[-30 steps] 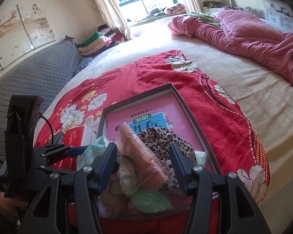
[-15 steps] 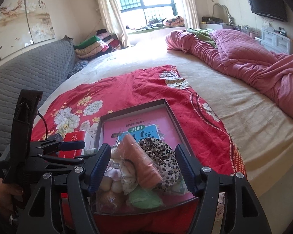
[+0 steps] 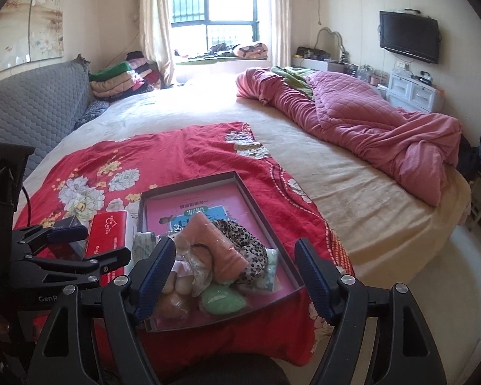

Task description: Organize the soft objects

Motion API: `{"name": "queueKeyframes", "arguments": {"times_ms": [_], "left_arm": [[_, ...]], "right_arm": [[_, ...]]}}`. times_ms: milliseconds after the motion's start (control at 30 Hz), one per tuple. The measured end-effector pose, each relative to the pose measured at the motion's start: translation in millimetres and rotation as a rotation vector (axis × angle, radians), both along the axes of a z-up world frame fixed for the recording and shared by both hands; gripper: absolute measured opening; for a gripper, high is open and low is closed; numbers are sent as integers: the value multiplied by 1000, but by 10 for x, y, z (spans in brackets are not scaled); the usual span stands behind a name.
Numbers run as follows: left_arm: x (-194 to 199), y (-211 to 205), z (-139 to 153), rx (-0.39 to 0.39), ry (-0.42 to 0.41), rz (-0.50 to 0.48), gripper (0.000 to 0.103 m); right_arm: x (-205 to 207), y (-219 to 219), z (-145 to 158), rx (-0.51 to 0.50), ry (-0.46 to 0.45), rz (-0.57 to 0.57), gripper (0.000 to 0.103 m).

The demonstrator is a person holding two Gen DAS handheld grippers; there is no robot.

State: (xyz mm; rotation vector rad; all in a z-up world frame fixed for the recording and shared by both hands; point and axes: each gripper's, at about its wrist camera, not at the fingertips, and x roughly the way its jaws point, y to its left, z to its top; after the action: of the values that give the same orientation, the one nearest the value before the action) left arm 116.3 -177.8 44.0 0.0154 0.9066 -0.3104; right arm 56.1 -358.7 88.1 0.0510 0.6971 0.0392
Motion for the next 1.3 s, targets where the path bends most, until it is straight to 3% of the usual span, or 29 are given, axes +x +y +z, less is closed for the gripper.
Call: {"name": "queueKeyframes", "arguments": {"times_ms": [200,300,433,1300], "left_arm": [[-231,159,-15,27,-4,32,87],[-309,265,-66,41,5,58,87],[-405,388,-122,30,20,86,87],[-653,345,-240,73,33,95,87]], "right_arm": [[-249,232,-30,13,-22,-91,78],[-337,334,-135,39,12,-90,78],[-371,495,-286,-4,71,-65,78],[-504,468,-512,3,146,-102,78]]}}
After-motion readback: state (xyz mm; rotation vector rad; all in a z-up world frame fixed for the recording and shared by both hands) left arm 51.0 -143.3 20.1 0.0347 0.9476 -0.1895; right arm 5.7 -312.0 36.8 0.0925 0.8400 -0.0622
